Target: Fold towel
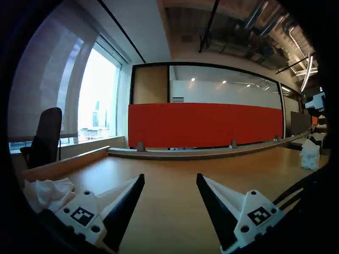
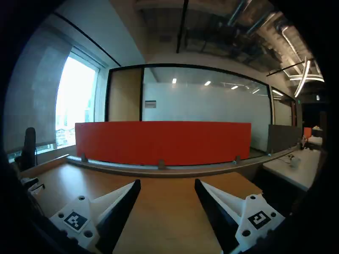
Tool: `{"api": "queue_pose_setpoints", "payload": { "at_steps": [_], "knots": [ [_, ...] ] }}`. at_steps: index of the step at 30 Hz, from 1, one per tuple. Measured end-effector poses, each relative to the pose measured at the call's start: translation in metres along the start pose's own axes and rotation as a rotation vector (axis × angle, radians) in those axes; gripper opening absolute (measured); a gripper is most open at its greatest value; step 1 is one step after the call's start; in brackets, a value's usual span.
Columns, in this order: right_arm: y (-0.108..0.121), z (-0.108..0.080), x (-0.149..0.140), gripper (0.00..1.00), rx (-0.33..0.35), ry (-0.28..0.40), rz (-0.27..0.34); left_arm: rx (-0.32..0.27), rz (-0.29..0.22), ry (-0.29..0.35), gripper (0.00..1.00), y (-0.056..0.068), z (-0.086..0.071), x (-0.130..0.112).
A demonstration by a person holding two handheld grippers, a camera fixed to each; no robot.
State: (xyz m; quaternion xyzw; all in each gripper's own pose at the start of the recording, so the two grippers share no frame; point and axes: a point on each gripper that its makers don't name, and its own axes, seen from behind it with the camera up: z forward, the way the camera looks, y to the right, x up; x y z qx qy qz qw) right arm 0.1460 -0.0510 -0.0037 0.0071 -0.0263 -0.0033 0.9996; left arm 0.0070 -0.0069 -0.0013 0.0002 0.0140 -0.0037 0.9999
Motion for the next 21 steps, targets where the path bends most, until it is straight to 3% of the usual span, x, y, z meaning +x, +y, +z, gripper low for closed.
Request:
{"api": "queue_pose_setpoints", "payload": {
  "at_steps": [21],
  "knots": [
    [-0.0007, 0.0032, 0.0000, 0.99, 0.002, -0.001, -0.019, 0.004, 0.004, -0.021, 0.90, -0.0004, 0.0037, -0.0112]
  ]
}}
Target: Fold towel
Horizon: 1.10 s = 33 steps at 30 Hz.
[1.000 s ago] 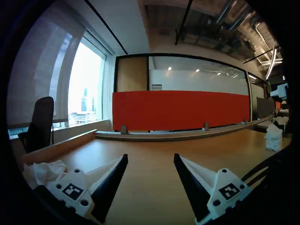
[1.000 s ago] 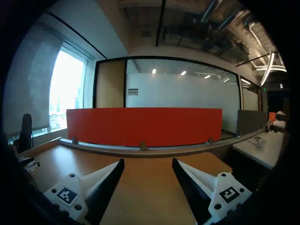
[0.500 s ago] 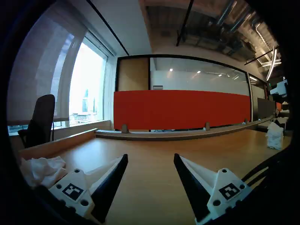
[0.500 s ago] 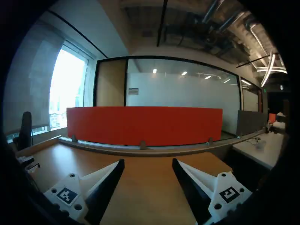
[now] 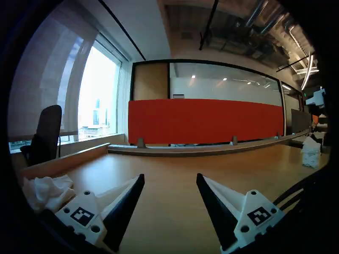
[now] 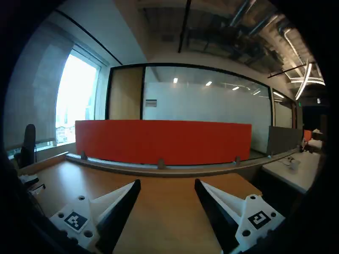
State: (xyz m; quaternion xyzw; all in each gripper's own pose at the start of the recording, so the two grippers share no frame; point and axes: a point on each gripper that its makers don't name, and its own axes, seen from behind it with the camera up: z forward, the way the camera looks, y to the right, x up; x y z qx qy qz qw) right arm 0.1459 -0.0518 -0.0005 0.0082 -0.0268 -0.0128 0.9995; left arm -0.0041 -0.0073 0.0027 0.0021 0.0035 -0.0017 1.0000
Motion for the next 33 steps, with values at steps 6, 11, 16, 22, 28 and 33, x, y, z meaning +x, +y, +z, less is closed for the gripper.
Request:
{"api": "queue_pose_setpoints", "payload": {
  "at_steps": [6, 11, 16, 22, 28, 33],
  "knots": [
    [0.005, -0.001, 0.002, 0.99, 0.000, 0.003, -0.006, 0.001, 0.000, -0.002, 0.90, 0.000, 0.000, 0.000],
    [0.015, 0.001, 0.007, 0.99, -0.009, 0.014, -0.032, 0.001, 0.000, -0.002, 0.90, 0.000, 0.000, 0.000],
    [0.021, 0.005, 0.011, 0.98, -0.003, 0.034, -0.044, 0.001, 0.001, -0.002, 0.90, 0.000, 0.000, -0.002],
    [0.026, 0.012, -0.007, 0.99, 0.015, 0.035, -0.023, 0.001, 0.000, -0.001, 0.90, 0.000, 0.001, -0.004],
    [0.032, 0.011, -0.036, 0.99, 0.017, 0.043, 0.007, 0.001, 0.000, -0.001, 0.90, 0.001, 0.002, -0.005],
    [0.039, 0.007, -0.061, 0.99, 0.009, 0.051, 0.031, 0.001, 0.000, -0.001, 0.90, 0.001, 0.002, -0.006]
  ]
}}
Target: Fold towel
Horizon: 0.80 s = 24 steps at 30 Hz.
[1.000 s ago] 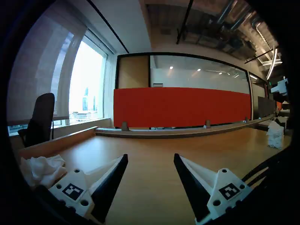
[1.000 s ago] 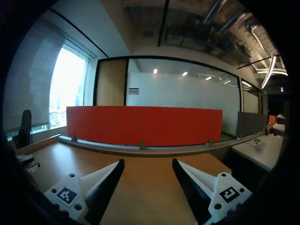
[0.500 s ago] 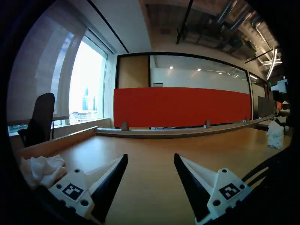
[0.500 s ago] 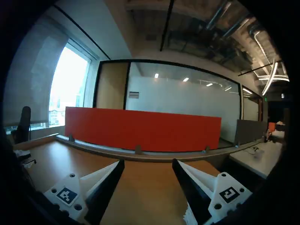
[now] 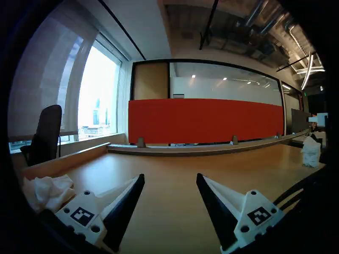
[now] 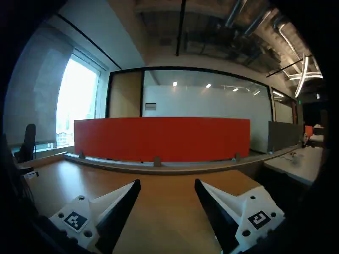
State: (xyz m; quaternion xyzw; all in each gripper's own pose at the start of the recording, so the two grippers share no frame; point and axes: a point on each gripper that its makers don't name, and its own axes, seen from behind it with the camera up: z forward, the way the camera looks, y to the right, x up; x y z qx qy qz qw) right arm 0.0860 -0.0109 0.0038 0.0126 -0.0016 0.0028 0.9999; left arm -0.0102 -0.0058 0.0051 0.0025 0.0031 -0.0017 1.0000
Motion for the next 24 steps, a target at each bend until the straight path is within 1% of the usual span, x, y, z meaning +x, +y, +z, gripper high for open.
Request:
{"api": "queue_pose_setpoints", "payload": {
  "at_steps": [5, 12, 17, 24],
  "knots": [
    [0.012, -0.004, -0.020, 0.99, -0.016, 0.007, 0.019, 0.000, 0.000, 0.000, 0.90, 0.000, 0.000, -0.001],
    [0.029, -0.007, -0.039, 0.99, -0.046, 0.020, 0.044, 0.000, 0.000, 0.001, 0.90, 0.000, 0.000, -0.001],
    [0.033, -0.007, -0.053, 0.99, -0.047, 0.019, 0.064, 0.000, 0.000, 0.001, 0.90, 0.001, 0.000, -0.003],
    [0.034, -0.005, -0.067, 0.99, -0.057, 0.013, 0.066, 0.000, 0.000, 0.002, 0.90, 0.001, 0.001, -0.004]
  ]
}}
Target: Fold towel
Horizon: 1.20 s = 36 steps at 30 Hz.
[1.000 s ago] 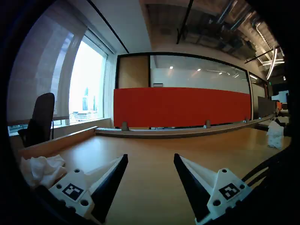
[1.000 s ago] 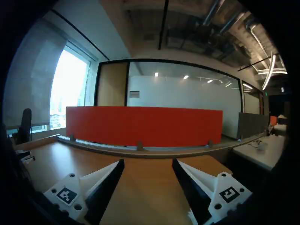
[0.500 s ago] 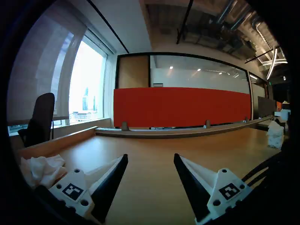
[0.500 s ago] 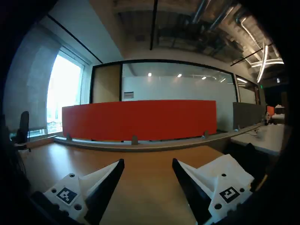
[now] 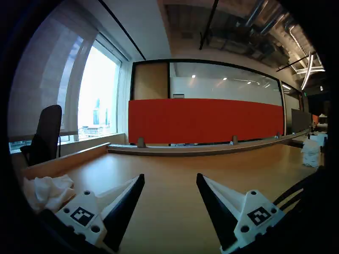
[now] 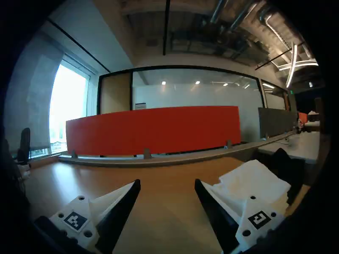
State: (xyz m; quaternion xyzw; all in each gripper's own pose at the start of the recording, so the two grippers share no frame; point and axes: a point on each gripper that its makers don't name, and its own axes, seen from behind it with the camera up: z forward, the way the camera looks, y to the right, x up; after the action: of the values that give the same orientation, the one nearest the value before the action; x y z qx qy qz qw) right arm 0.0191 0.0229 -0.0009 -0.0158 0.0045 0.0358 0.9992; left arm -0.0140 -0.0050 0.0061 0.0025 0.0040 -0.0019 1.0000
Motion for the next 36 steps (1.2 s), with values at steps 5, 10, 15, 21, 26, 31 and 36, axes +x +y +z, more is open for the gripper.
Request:
{"api": "queue_pose_setpoints", "payload": {
  "at_steps": [5, 10, 15, 21, 26, 31, 36],
  "knots": [
    [-0.006, 0.000, -0.002, 0.99, 0.019, 0.008, -0.002, 0.000, 0.000, 0.000, 0.90, 0.000, 0.000, 0.000],
    [-0.010, -0.001, -0.008, 0.99, 0.031, 0.001, -0.001, 0.000, 0.000, 0.000, 0.90, 0.000, 0.001, -0.001],
    [-0.016, -0.003, -0.014, 0.99, 0.045, -0.008, -0.013, 0.000, 0.000, 0.000, 0.90, 0.000, 0.001, -0.001],
    [-0.023, -0.003, -0.018, 0.99, 0.053, -0.008, -0.045, 0.000, 0.000, 0.001, 0.90, 0.000, 0.001, -0.001],
    [-0.029, -0.003, -0.020, 0.99, 0.058, -0.010, -0.072, 0.000, 0.000, 0.000, 0.91, 0.001, 0.001, -0.001],
    [-0.028, -0.002, -0.020, 0.99, 0.053, -0.010, -0.071, 0.000, 0.000, 0.000, 0.90, 0.000, 0.001, -0.001],
    [-0.028, -0.002, -0.021, 0.99, 0.052, -0.011, -0.071, 0.000, 0.000, 0.000, 0.90, 0.001, 0.000, -0.001]
  ]
}}
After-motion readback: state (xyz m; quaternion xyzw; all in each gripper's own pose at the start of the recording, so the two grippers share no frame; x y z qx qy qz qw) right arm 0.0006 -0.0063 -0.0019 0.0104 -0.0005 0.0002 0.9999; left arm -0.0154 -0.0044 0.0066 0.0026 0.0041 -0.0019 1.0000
